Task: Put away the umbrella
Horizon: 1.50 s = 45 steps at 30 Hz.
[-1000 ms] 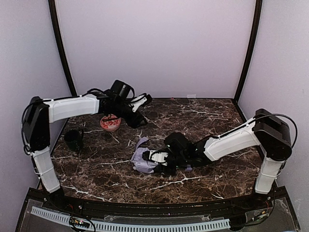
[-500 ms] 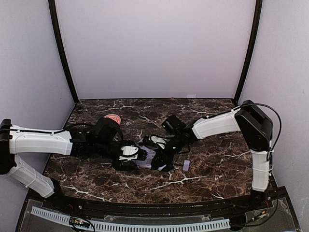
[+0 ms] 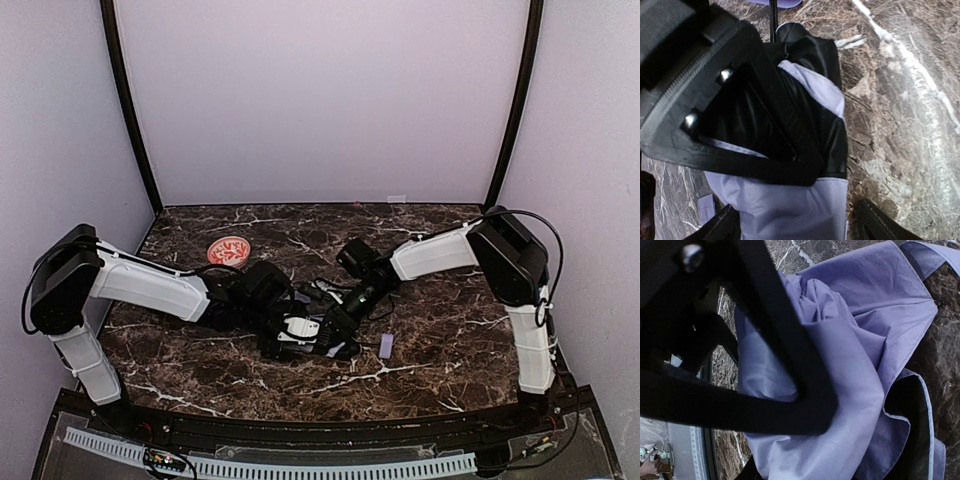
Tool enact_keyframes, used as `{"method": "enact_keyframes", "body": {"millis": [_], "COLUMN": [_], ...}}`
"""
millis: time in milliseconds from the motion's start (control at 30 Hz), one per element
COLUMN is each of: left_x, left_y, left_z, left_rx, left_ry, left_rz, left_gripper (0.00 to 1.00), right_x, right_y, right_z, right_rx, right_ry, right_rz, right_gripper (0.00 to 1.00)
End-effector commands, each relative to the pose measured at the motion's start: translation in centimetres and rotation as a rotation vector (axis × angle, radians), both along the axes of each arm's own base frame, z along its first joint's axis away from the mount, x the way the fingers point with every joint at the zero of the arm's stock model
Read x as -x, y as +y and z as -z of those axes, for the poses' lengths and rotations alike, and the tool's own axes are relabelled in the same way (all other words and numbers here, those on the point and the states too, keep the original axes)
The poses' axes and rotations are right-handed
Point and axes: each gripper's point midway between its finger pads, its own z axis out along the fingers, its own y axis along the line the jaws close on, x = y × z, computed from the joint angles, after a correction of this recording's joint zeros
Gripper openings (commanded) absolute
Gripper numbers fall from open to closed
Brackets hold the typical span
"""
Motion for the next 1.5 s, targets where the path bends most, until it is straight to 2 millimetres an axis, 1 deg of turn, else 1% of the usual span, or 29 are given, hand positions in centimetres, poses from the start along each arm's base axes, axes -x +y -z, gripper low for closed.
{"method": "enact_keyframes", "body": {"millis": [0,67,100,200,233,267,333,367,400,467,600,633,700,733,767,800,867,933,1000,1133,1167,1267,1333,1467], "left_x": [-0.2,-0.1,0.2,1.6,2.1,2.7,3.4,3.6,3.9,4.3,4.6,4.6,4.7,4.7,4.6,4.6,4.4,4.3,4.4,4.5,4.4,4.5,4.4,4.3], "left_y": [3.0,3.9,4.3,4.2,4.1,4.0,3.9,4.1,4.2,4.6,4.5,4.5,4.3,4.2,4.1,4.1,4.1,4.2,4.1,3.7,3.7,3.7,3.7,3.7], "left_z": [4.2,5.4,5.9,6.9,7.1,7.3,7.6,7.8,7.9,8.1,7.7,7.6,7.3,7.2,7.1,7.0,7.0,7.0,6.9,6.6,6.6,6.6,6.6,6.6], "left_rx": [-0.183,-0.256,-0.284,-0.313,-0.316,-0.319,-0.333,-0.343,-0.35,-0.356,-0.335,-0.331,-0.319,-0.312,-0.305,-0.302,-0.303,-0.304,-0.293,-0.276,-0.277,-0.277,-0.278,-0.279], "left_ry": [0.046,0.06,0.082,0.178,0.216,0.255,0.315,0.34,0.362,0.401,0.493,0.517,0.558,0.575,0.589,0.6,0.613,0.622,0.635,0.653,0.655,0.662,0.662,0.665], "left_rz": [-0.117,-0.122,-0.117,-0.093,-0.084,-0.076,-0.07,-0.07,-0.068,-0.065,-0.071,-0.074,-0.075,-0.077,-0.079,-0.081,-0.085,-0.088,-0.087,-0.078,-0.079,-0.077,-0.079,-0.078], "left_gripper": [0.8,0.76,0.73,0.65,0.6,0.55,0.4,0.35,0.3,0.26,0.23,0.22,0.21,0.2,0.2,0.2,0.2,0.2,0.2,0.2,0.2,0.2,0.2,0.19], "right_x": [3.4,3.0,2.6,0.9,0.2,-0.6,-2.5,-3.3,-4.0,-5.2,-6.0,-5.8,-5.6,-5.0,-4.3,-3.0,-0.6,0.7,0.6,0.0,-0.2,-0.9,-0.8,-1.3], "right_y": [-5.2,-5.0,-5.0,-4.7,-4.5,-4.1,-3.8,-3.8,-4.0,-4.6,-5.9,-6.4,-6.9,-7.2,-7.2,-7.2,-6.9,-6.7,-6.4,-4.9,-4.4,-3.1,-2.5,-2.2], "right_z": [6.9,6.4,6.2,4.8,4.1,3.0,0.3,-0.9,-2.0,-4.1,-6.9,-7.0,-8.6,-8.8,-9.5,-9.8,-9.7,-8.9,-8.1,-5.9,-5.9,-5.0,-4.1,-2.2], "right_rx": [0.296,0.284,0.278,0.232,0.209,0.175,0.1,0.067,0.039,-0.013,-0.068,-0.076,-0.133,-0.148,-0.179,-0.21,-0.264,-0.257,-0.205,-0.122,-0.125,-0.107,-0.094,-0.056], "right_ry": [0.154,0.147,0.143,0.131,0.123,0.105,0.036,0.001,-0.029,-0.089,-0.242,-0.282,-0.41,-0.493,-0.602,-0.699,-0.884,-1.022,-1.097,-1.181,-1.193,-1.189,-1.175,-1.19], "right_rz": [0.014,0.016,0.023,0.068,0.091,0.11,0.159,0.183,0.205,0.237,0.256,0.262,0.266,0.255,0.23,0.188,0.103,0.052,0.04,-0.01,-0.009,-0.03,-0.067,-0.087], "right_gripper": [0.03,0.07,0.13,0.35,0.42,0.54,0.71,0.75,0.77,0.8,0.81,0.81,0.8,0.79,0.79,0.8,0.85,0.91,0.93,0.96,0.96,1.0,1.0,1.0]}}
